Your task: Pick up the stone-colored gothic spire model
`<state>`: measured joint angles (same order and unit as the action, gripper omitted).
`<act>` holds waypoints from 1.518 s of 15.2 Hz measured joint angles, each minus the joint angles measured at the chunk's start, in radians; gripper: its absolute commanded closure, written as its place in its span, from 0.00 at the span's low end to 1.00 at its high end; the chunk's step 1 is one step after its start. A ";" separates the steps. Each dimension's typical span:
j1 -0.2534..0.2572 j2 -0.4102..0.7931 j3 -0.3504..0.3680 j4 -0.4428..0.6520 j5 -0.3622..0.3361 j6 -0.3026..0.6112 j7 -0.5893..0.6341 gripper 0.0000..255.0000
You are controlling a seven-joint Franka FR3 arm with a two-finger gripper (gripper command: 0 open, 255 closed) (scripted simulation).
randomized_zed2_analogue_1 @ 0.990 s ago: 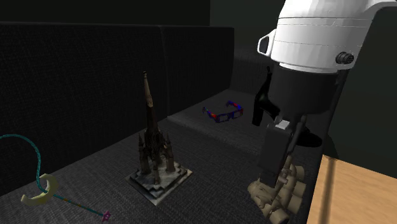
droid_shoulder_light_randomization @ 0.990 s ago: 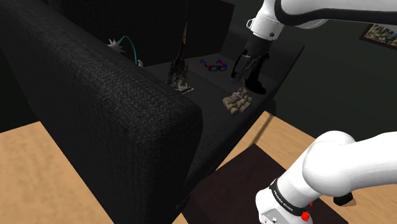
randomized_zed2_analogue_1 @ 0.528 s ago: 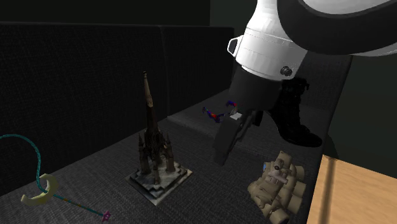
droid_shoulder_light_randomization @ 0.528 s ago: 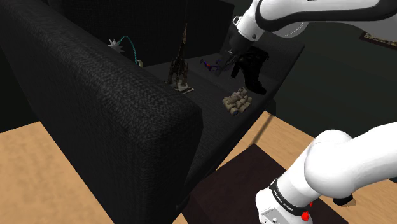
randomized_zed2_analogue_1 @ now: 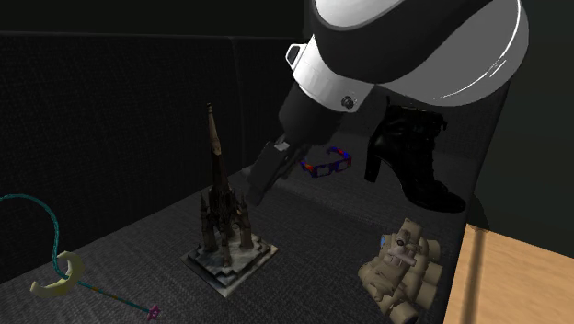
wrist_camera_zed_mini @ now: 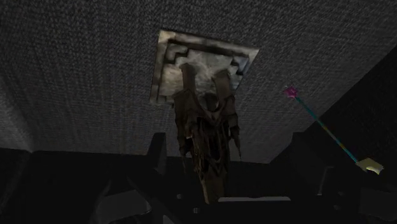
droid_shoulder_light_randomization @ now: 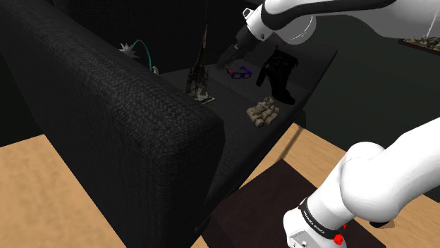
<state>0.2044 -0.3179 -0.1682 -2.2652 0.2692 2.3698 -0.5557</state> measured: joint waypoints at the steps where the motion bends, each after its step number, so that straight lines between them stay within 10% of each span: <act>1: 0.017 0.029 -0.009 0.024 0.033 0.028 -0.033 0.00; 6: 0.094 0.159 -0.063 0.143 0.235 0.132 -0.245 0.00; 15: 0.123 0.206 -0.073 0.115 0.355 0.217 -0.365 0.00; 16: 0.124 0.206 -0.073 0.110 0.358 0.222 -0.370 1.00; 23: 0.124 0.207 -0.074 0.108 0.362 0.225 -0.374 1.00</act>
<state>0.3287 -0.1111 -0.2419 -2.1569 0.6315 2.5951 -0.9293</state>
